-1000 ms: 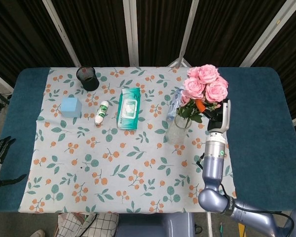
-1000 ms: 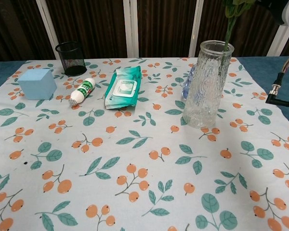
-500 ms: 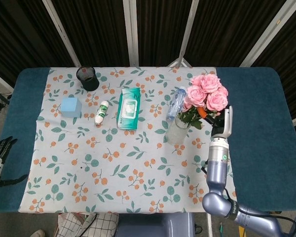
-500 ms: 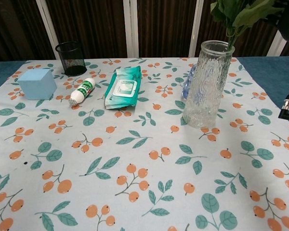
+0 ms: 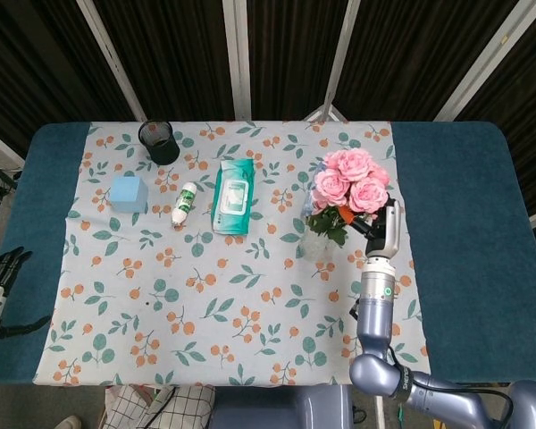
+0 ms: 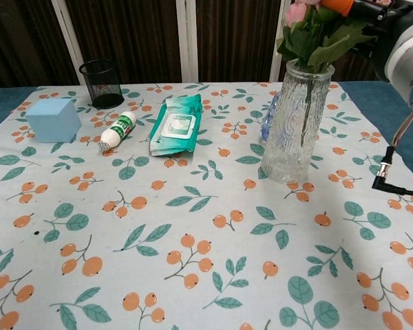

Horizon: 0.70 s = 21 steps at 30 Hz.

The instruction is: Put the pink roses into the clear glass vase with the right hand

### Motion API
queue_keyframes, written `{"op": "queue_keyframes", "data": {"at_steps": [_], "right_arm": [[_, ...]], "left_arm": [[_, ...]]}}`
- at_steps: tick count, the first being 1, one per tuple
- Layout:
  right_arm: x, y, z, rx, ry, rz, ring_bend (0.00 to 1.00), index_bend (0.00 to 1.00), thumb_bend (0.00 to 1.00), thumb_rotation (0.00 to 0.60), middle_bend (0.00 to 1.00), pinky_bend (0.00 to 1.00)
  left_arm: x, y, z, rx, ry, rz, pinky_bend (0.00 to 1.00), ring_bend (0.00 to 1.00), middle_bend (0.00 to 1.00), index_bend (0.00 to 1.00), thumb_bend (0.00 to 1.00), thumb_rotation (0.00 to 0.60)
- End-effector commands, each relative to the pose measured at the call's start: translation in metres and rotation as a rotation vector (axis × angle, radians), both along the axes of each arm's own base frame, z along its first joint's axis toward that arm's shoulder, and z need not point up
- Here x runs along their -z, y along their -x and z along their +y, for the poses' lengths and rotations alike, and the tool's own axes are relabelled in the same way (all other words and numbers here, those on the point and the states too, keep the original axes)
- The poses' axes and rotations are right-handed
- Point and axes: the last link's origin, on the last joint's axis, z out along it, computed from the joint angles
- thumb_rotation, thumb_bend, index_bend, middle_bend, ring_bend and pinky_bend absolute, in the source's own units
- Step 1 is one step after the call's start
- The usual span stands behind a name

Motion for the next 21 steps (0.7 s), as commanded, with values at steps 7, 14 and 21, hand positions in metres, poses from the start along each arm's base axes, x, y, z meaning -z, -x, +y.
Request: {"op": "queue_keyframes", "data": {"at_steps": [7, 14, 21], "right_arm": [[0.005, -0.009, -0.012, 0.002, -0.023, 0.014, 0.45, 0.53, 0.28, 0.6, 0.53, 0.33], [0.007, -0.002, -0.012, 0.018, -0.03, 0.022, 0.45, 0.53, 0.28, 0.6, 0.53, 0.33], [0.009, 0.005, -0.009, 0.028, -0.039, 0.025, 0.41, 0.49, 0.28, 0.6, 0.53, 0.33]], "left_arm": [[0.0, 0.0, 0.0, 0.002, 0.003, -0.004, 0.0, 0.0, 0.0, 0.0, 0.0, 0.6], [0.0, 0.0, 0.0, 0.001, 0.004, -0.005, 0.0, 0.0, 0.0, 0.0, 0.0, 0.6], [0.0, 0.0, 0.0, 0.002, 0.003, -0.003, 0.0, 0.0, 0.0, 0.0, 0.0, 0.6]]}}
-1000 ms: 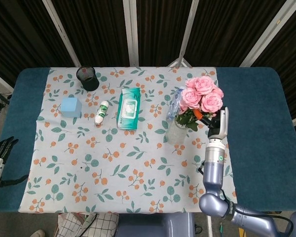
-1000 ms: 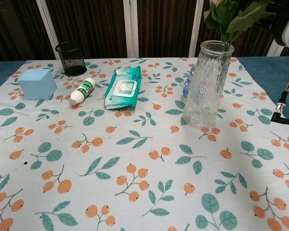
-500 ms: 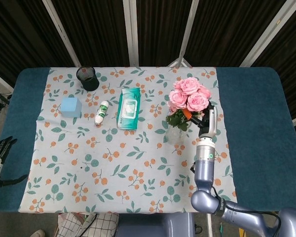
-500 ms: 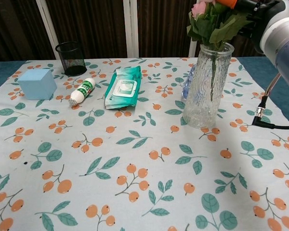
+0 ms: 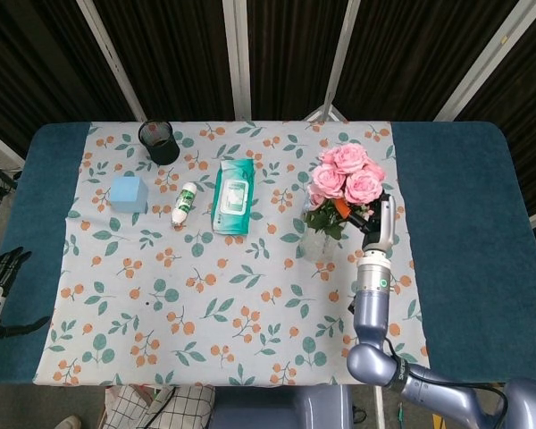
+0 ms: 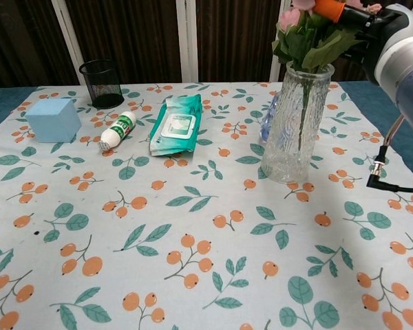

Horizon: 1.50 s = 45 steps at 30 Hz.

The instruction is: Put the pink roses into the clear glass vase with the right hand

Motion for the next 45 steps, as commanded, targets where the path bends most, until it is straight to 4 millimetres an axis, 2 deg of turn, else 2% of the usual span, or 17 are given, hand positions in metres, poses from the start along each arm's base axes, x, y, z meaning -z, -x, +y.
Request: {"op": "queue_keyframes", "data": {"at_steps": [1, 3, 8, 10, 13, 19, 30, 34, 45], "right_arm": [[0.001, 0.001, 0.001, -0.002, -0.003, 0.003, 0.39, 0.45, 0.28, 0.6, 0.52, 0.33], [0.001, 0.001, 0.003, -0.01, -0.008, 0.01, 0.33, 0.37, 0.28, 0.6, 0.48, 0.31], [0.002, 0.0, 0.006, -0.036, -0.016, 0.028, 0.11, 0.08, 0.28, 0.6, 0.23, 0.2], [0.002, -0.001, 0.007, -0.047, -0.02, 0.038, 0.04, 0.01, 0.28, 0.6, 0.13, 0.14], [0.002, -0.002, 0.009, -0.061, -0.032, 0.05, 0.0, 0.0, 0.28, 0.6, 0.07, 0.09], [0.0, 0.001, 0.015, -0.08, -0.053, 0.081, 0.0, 0.0, 0.28, 0.6, 0.02, 0.03], [-0.014, 0.018, 0.038, -0.107, -0.095, 0.203, 0.0, 0.0, 0.28, 0.6, 0.0, 0.02], [-0.017, 0.033, 0.054, -0.106, -0.121, 0.268, 0.0, 0.0, 0.28, 0.6, 0.0, 0.02], [-0.039, 0.081, 0.096, -0.124, -0.193, 0.527, 0.0, 0.0, 0.28, 0.6, 0.0, 0.02]], "left_arm": [[0.0, 0.0, 0.0, 0.0, -0.001, 0.001, 0.0, 0.0, 0.0, 0.0, 0.0, 0.6], [0.0, 0.0, 0.0, 0.0, 0.0, 0.002, 0.0, 0.0, 0.0, 0.0, 0.0, 0.6], [0.0, 0.0, 0.0, 0.0, -0.002, 0.002, 0.0, 0.0, 0.0, 0.0, 0.0, 0.6], [0.0, 0.0, 0.0, 0.001, -0.001, 0.002, 0.0, 0.0, 0.0, 0.0, 0.0, 0.6], [0.0, 0.0, 0.0, 0.001, -0.001, 0.002, 0.0, 0.0, 0.0, 0.0, 0.0, 0.6], [0.0, 0.0, 0.0, 0.001, -0.002, 0.003, 0.0, 0.0, 0.0, 0.0, 0.0, 0.6], [0.0, -0.001, -0.002, 0.011, -0.002, 0.008, 0.0, 0.0, 0.0, 0.0, 0.0, 0.6], [0.0, -0.002, -0.002, 0.015, -0.004, 0.011, 0.0, 0.0, 0.0, 0.0, 0.0, 0.6], [-0.001, -0.002, -0.005, 0.022, -0.012, 0.018, 0.0, 0.0, 0.0, 0.0, 0.0, 0.6]]}}
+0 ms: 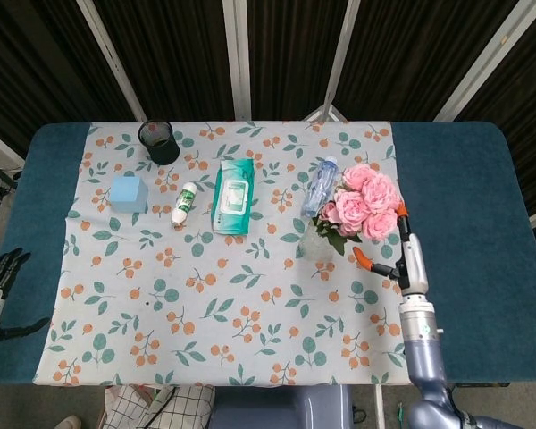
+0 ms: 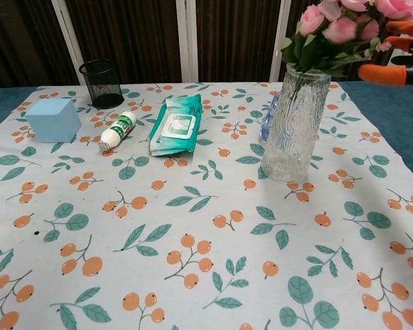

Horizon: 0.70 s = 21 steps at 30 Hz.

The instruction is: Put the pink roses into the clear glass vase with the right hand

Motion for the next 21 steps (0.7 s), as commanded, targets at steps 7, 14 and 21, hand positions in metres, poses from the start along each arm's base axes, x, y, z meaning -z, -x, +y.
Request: {"op": "queue_keyframes", "data": {"at_steps": [7, 14, 21], "right_arm": [[-0.028, 0.04, 0.036, -0.013, -0.052, 0.196, 0.0, 0.0, 0.28, 0.6, 0.0, 0.02], [-0.062, 0.086, 0.061, -0.049, -0.061, 0.638, 0.0, 0.0, 0.28, 0.6, 0.0, 0.01], [-0.088, 0.12, 0.081, -0.099, 0.045, 1.141, 0.0, 0.0, 0.28, 0.6, 0.0, 0.0]], "left_arm": [[0.0, 0.0, -0.001, 0.002, -0.007, 0.009, 0.0, 0.0, 0.0, 0.0, 0.0, 0.6], [-0.001, 0.002, -0.001, -0.001, -0.017, 0.02, 0.0, 0.0, 0.0, 0.0, 0.0, 0.6], [-0.002, 0.004, -0.001, 0.011, -0.035, 0.066, 0.0, 0.0, 0.0, 0.0, 0.0, 0.6]]}}
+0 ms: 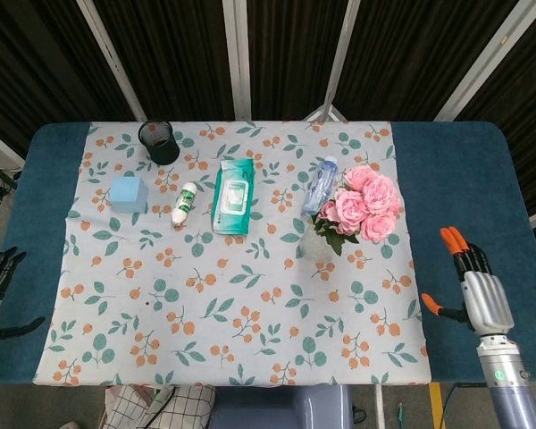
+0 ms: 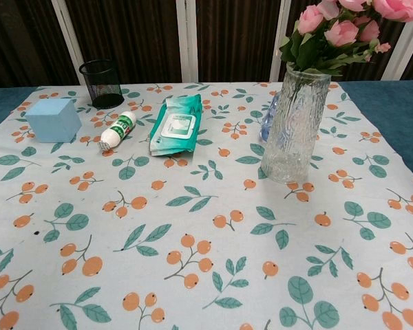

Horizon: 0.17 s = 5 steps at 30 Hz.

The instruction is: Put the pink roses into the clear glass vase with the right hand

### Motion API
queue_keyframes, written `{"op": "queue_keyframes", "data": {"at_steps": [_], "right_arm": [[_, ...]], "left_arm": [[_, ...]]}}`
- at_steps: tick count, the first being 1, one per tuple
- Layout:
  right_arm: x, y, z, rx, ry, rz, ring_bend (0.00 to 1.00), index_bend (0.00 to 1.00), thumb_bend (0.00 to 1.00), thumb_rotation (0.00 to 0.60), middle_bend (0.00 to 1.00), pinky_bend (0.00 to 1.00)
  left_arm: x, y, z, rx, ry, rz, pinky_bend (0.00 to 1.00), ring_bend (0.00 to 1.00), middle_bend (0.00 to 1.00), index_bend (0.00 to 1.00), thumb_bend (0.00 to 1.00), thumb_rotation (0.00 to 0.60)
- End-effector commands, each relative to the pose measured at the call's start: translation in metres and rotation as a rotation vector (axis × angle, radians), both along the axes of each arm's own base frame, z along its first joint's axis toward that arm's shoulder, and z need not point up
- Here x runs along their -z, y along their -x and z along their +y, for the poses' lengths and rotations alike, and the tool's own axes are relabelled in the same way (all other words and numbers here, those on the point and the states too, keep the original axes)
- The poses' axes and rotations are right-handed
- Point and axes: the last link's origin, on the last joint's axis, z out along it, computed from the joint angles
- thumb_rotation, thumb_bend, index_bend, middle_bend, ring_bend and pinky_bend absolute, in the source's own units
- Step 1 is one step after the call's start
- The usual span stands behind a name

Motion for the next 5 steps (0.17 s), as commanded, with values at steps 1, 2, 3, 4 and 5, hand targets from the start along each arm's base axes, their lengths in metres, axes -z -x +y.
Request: {"op": "queue_keyframes", "data": {"at_steps": [1, 2, 3, 4, 5], "right_arm": [[-0.0174, 0.0244, 0.0203, -0.055, 0.058, 0.356, 0.0, 0.0, 0.28, 0.6, 0.0, 0.0], [-0.0179, 0.0267, 0.0227, -0.053, 0.061, 0.388, 0.0, 0.0, 0.28, 0.6, 0.0, 0.0], [-0.018, 0.0285, 0.0248, -0.05, 0.062, 0.408, 0.0, 0.0, 0.28, 0.6, 0.0, 0.0], [-0.0175, 0.03, 0.0269, -0.046, 0.058, 0.424, 0.0, 0.0, 0.28, 0.6, 0.0, 0.0], [-0.0171, 0.0303, 0.0278, -0.043, 0.055, 0.422, 0.0, 0.0, 0.28, 0.6, 0.0, 0.0]], "left_arm": [[0.0001, 0.0016, 0.0004, 0.0, -0.011, 0.022, 0.0, 0.0, 0.0, 0.0, 0.0, 0.6], [0.0002, 0.002, 0.0005, -0.002, -0.014, 0.024, 0.0, 0.0, 0.0, 0.0, 0.0, 0.6], [0.0001, 0.0023, 0.0005, -0.004, -0.017, 0.025, 0.0, 0.0, 0.0, 0.0, 0.0, 0.6], [-0.0005, 0.0027, 0.0004, -0.005, -0.023, 0.03, 0.0, 0.0, 0.0, 0.0, 0.0, 0.6], [-0.0009, 0.0029, 0.0, -0.006, -0.027, 0.033, 0.0, 0.0, 0.0, 0.0, 0.0, 0.6]]}}
